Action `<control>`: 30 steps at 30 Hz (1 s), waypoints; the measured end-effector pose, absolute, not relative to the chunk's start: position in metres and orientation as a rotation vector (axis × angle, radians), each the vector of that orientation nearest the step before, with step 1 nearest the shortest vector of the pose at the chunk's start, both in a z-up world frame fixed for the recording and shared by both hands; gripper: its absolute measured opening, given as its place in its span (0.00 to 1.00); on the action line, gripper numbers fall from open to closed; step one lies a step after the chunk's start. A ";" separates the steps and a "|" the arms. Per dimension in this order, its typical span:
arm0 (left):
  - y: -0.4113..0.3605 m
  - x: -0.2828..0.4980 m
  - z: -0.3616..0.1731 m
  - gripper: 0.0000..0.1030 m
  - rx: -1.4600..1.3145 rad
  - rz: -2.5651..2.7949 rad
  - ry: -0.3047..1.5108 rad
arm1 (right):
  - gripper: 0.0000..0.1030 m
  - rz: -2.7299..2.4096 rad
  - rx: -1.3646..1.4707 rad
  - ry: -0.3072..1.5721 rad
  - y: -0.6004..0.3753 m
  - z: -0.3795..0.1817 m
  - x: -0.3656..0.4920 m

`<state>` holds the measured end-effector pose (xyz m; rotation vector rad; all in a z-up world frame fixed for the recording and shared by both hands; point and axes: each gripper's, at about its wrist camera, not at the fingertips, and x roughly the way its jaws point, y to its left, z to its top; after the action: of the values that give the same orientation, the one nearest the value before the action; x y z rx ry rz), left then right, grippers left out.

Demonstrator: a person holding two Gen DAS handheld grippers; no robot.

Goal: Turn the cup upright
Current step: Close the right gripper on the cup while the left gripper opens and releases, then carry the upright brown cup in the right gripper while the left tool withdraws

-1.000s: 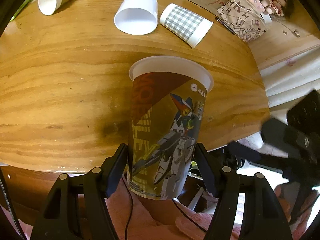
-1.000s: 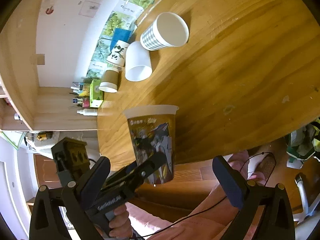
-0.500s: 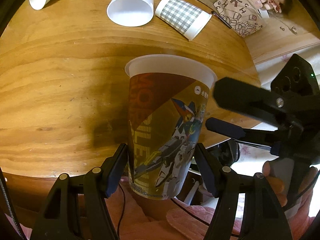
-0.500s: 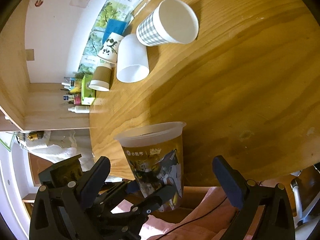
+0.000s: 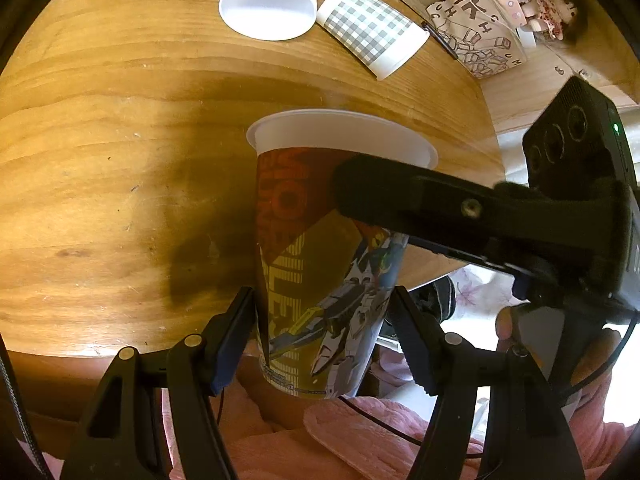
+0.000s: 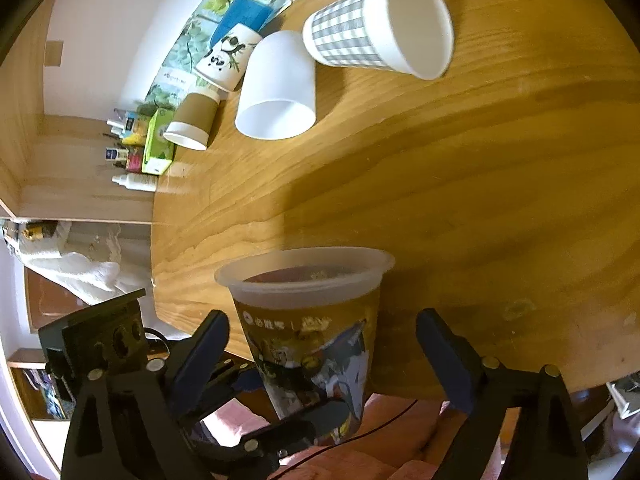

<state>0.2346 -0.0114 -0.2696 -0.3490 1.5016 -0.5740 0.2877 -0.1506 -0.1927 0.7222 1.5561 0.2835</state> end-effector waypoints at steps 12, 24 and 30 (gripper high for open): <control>-0.006 0.242 -0.273 0.69 -0.378 -0.603 1.520 | 0.82 0.300 0.609 1.594 -0.129 -0.198 0.301; 0.004 0.241 -0.272 0.69 -0.412 -0.608 1.530 | 0.76 0.309 0.560 1.565 -0.117 -0.196 0.300; 0.008 0.239 -0.265 0.73 -0.391 -0.586 1.523 | 0.75 0.292 0.543 1.507 -0.118 -0.186 0.302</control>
<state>0.2391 0.0085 -0.2648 -0.3913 1.5226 -0.5863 0.3024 -0.1180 -0.1862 0.5426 1.5068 0.2924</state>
